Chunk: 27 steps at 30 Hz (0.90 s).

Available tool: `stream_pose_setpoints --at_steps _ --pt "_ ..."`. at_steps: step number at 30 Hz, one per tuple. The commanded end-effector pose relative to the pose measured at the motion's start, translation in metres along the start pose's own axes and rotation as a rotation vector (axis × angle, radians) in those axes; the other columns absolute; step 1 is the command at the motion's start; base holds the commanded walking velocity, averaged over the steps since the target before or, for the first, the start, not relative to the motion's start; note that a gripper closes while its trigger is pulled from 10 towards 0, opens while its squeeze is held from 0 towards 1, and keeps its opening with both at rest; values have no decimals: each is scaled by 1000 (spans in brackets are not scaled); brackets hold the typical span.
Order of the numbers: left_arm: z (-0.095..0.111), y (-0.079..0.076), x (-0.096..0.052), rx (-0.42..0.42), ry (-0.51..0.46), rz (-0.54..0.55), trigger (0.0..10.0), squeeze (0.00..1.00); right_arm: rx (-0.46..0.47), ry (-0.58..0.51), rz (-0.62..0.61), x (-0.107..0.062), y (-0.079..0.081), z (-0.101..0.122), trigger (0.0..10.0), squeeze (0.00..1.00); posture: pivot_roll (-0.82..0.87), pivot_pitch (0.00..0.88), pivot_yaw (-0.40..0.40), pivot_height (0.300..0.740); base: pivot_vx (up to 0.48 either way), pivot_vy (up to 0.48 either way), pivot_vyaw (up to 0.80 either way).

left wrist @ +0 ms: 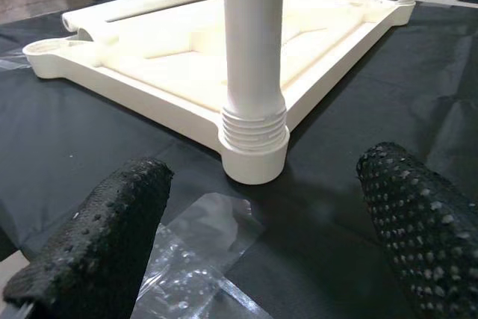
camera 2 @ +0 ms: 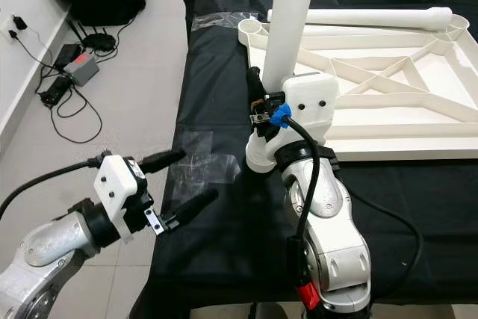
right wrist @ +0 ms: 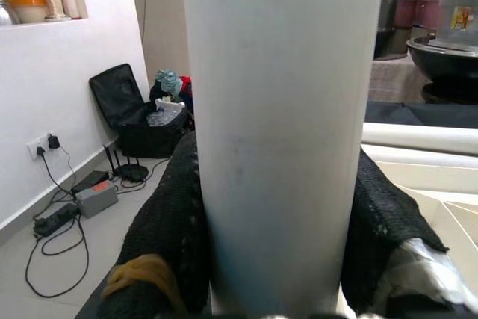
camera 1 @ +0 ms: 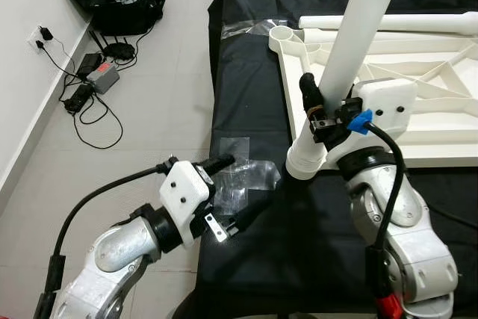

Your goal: Building children table

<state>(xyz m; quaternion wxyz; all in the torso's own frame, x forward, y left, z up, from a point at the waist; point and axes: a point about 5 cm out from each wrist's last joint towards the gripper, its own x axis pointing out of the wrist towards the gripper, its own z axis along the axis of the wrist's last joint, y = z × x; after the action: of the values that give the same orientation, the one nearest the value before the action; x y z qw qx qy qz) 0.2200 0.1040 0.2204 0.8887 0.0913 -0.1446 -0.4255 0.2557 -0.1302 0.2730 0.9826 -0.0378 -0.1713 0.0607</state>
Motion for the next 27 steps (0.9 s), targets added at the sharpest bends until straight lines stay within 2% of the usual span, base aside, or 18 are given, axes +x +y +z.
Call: stream_pose_setpoints --at_steps 1,3,6,7,9,11,12,13,15,17,19,20,22,26,27 --pt "11 18 3 -3 -42 53 10000 0 -22 230 -69 -4 -9 -39 10000 0 17 298 45 740 0 0 0" --pt "40 48 11 11 -141 119 10000 0 -21 220 -57 -3 -9 -38 10000 0 16 297 46 740 0 0 0" --pt "50 57 15 -1 -180 131 10000 0 -21 217 -56 -3 -9 -38 10000 0 18 295 46 740 0 0 0" --pt "62 65 19 -49 -229 120 10000 0 -22 213 -55 -2 -9 -37 10000 0 17 293 47 740 0 0 0" --pt "62 65 19 -49 -229 120 10000 0 -22 213 -55 -2 -9 -37 10000 0 17 293 47 740 0 0 0" --pt "89 77 40 -182 -324 -22 10000 0 -18 208 -54 -1 -7 -37 10000 0 28 290 52 740 0 0 0" --pt "89 77 40 -182 -324 -22 10000 0 -18 208 -54 -1 -7 -37 10000 0 28 290 52 740 0 0 0" --pt "97 78 47 -225 -345 -84 10000 0 -16 208 -54 0 -6 -36 10000 0 28 290 52 740 0 0 0" --pt "97 78 47 -225 -345 -84 10000 0 -16 208 -54 0 -6 -36 10000 0 28 290 52 740 0 0 0" --pt "113 77 65 -317 -383 -254 10000 0 -13 208 -53 1 -3 -36 10000 0 23 285 56 740 0 0 0" --pt "128 80 82 -304 -383 -386 10000 0 -9 203 -51 2 -1 -36 10000 0 18 283 59 740 0 0 0" --pt "128 80 82 -304 -383 -386 10000 0 -9 203 -51 2 -1 -36 10000 0 18 283 59 740 0 0 0" --pt "139 87 96 -271 -363 -440 10000 0 -8 199 -49 3 -1 -34 10000 0 12 283 65 740 0 0 0" --pt "143 92 103 -258 -344 -473 10000 0 -8 192 -46 5 -2 -33 10000 0 10 284 68 740 0 0 0" --pt "141 92 113 -243 -325 -470 10000 0 -8 189 -45 5 -2 -32 10000 0 9 284 69 740 0 0 0"
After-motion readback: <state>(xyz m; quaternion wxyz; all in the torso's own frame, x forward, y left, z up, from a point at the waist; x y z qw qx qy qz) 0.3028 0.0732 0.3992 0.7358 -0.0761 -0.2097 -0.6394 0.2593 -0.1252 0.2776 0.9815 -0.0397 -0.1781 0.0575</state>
